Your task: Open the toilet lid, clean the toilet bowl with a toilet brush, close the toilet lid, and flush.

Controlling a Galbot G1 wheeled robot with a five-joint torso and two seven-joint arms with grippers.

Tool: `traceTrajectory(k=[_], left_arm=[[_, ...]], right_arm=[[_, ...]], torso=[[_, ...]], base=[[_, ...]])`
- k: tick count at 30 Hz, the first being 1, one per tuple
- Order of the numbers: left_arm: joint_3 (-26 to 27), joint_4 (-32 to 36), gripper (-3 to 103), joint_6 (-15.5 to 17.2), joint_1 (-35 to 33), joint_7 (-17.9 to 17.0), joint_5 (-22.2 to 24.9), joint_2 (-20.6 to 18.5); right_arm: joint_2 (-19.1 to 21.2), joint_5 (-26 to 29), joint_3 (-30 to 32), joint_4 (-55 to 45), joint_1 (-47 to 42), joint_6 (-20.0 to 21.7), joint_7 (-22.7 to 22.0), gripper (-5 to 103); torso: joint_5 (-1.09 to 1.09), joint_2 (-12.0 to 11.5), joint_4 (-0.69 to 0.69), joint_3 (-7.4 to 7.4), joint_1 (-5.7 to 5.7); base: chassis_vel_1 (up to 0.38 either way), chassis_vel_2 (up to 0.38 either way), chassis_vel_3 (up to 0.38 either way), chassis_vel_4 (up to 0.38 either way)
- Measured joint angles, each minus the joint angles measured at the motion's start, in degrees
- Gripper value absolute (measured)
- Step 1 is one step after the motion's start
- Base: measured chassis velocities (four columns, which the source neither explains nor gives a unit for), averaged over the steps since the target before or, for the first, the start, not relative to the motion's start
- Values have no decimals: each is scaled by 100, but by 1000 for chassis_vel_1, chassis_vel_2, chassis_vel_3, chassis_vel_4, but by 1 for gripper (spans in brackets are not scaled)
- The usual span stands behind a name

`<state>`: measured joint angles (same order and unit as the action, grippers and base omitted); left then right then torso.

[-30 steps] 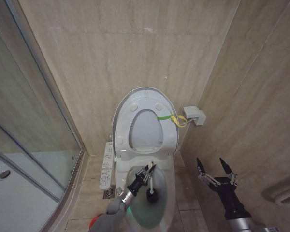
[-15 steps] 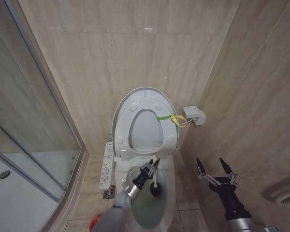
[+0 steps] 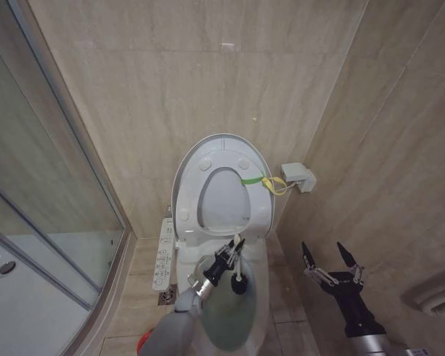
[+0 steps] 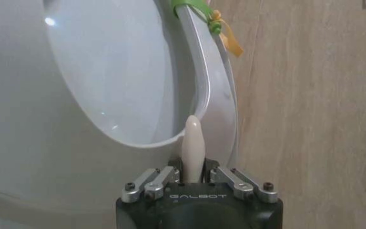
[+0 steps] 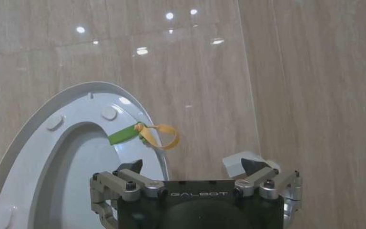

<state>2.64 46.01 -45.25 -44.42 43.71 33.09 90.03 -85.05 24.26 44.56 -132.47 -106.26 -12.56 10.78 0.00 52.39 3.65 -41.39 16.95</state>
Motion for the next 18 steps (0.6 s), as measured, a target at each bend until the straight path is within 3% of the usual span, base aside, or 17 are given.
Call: traceTrajectory(k=[10,18], left_arm=[[6,-227,21,-151,-208,185,-21,-15],[-64,-116,21,-142,69,18,65,55]], right_arm=[[0,0,0,0,0,0,0,100],[0,0,0,0,0,0,0,100]], torso=[[0,0,-2,0,-1],[0,0,0,0,0]], base=[[0,0,0,0],[0,0,0,0]])
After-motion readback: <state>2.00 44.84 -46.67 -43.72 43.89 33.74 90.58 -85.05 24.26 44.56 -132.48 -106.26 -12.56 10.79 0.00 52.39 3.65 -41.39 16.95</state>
